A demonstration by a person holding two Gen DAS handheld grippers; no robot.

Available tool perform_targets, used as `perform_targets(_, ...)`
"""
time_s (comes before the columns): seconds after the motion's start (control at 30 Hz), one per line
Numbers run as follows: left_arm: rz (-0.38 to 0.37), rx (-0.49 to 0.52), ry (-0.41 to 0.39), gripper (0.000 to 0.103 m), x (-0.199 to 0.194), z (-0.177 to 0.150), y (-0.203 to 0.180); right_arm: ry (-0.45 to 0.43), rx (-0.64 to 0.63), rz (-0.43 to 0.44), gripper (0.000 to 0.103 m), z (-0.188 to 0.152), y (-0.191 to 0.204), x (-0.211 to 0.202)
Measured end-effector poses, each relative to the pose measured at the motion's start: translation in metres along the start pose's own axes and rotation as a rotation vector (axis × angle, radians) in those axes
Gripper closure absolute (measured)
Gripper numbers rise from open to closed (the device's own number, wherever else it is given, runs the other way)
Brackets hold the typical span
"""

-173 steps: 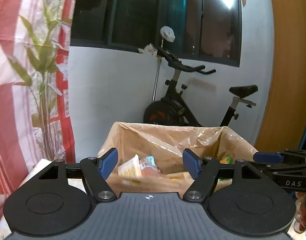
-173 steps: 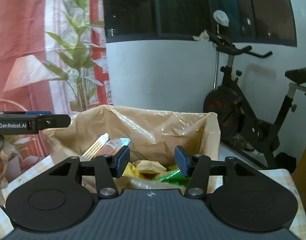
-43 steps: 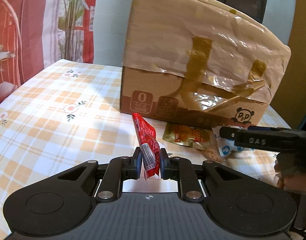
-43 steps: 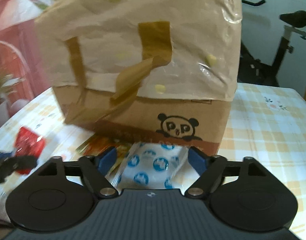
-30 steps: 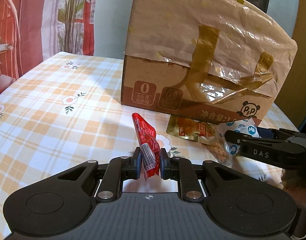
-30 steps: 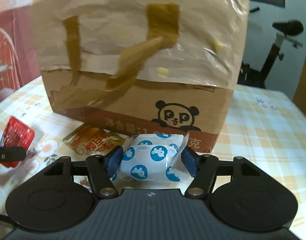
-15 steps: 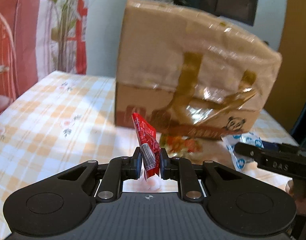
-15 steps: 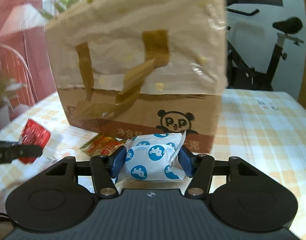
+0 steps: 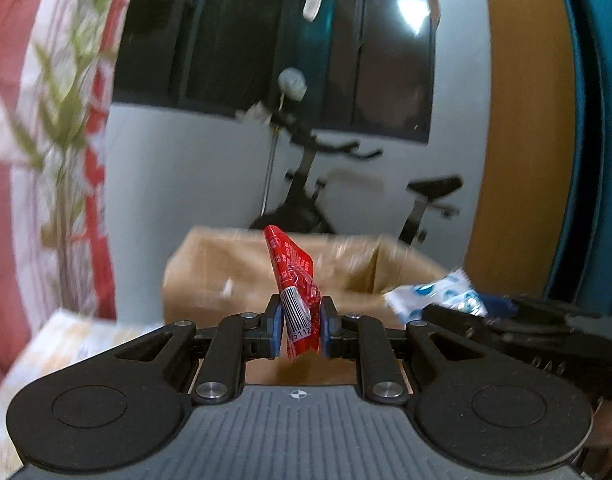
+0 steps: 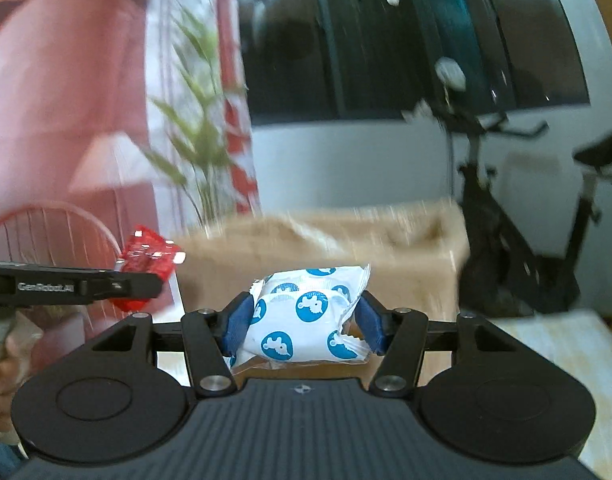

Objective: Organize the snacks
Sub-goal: 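Carry the red stick and white pouch up over the box with both tools, then open both tools to drop the red stick and white pouch into the box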

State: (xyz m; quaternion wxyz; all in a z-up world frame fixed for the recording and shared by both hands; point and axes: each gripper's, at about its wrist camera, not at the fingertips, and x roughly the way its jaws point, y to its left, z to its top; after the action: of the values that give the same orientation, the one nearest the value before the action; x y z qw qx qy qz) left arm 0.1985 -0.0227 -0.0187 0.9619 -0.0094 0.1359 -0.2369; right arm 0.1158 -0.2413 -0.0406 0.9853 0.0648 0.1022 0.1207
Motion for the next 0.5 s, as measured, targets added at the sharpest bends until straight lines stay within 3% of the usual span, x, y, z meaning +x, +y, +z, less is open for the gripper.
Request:
perform_targets(0.17,-0.056,0.023,-0.01,0.081,0.049,0.039,-0.009,-0.033,0.006,0.01,0.044,0.049,-0.006,0.031)
perform_targets(0.27,-0.07,-0.02,0.065,0.081,0.09,0.046,-0.002,-0.01,0.013,-0.036,0.044,0.066,-0.018,0.058)
perform_targets(0.37,-0.064,-0.065,0.134,0.08,0.128,0.042,0.005,0.071,0.024,-0.111,0.044,0.074,-0.033,0.091)
perform_targets(0.43,-0.05,-0.076,0.189,0.073,0.15,0.036,0.009,0.129,0.056,-0.158,0.044,0.073,-0.045,0.11)
perform_targets(0.5,-0.03,-0.076,0.218,0.049,0.163,0.03,0.01,0.175,0.087,-0.184,0.044,0.071,-0.054,0.123)
